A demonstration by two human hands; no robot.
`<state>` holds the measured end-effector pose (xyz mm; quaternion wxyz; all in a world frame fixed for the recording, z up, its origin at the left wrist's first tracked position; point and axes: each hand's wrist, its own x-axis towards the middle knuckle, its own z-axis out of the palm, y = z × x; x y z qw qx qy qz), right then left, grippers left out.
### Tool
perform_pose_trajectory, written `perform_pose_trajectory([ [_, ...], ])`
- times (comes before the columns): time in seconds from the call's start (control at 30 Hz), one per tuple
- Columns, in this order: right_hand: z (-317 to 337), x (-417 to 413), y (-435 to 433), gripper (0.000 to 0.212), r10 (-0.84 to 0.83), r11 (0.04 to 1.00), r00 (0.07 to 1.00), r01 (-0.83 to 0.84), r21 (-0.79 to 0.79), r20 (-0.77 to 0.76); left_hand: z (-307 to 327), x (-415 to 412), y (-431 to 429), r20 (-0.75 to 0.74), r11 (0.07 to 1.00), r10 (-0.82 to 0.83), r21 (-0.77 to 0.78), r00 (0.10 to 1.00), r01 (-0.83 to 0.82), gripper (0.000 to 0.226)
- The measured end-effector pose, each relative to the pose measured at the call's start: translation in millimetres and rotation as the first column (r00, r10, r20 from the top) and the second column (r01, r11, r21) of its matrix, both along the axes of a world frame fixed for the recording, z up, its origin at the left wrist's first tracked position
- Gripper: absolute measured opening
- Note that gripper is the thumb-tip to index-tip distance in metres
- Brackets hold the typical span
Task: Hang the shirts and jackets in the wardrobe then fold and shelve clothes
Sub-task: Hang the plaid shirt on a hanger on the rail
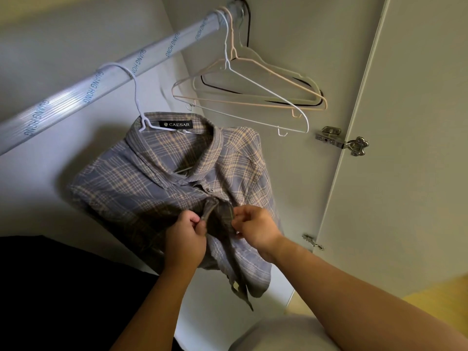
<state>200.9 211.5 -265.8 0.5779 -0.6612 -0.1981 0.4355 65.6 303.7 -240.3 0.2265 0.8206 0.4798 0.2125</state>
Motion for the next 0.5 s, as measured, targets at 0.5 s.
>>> perform_pose_trajectory([
  [0.5,6.2,-2.2,-3.1,0.019,-0.015,1.0,0.999,0.015,-0.005,0.037,-3.1,-2.0,9.3,0.093,0.909,-0.198,-0.354,0.976,0.219,0.035],
])
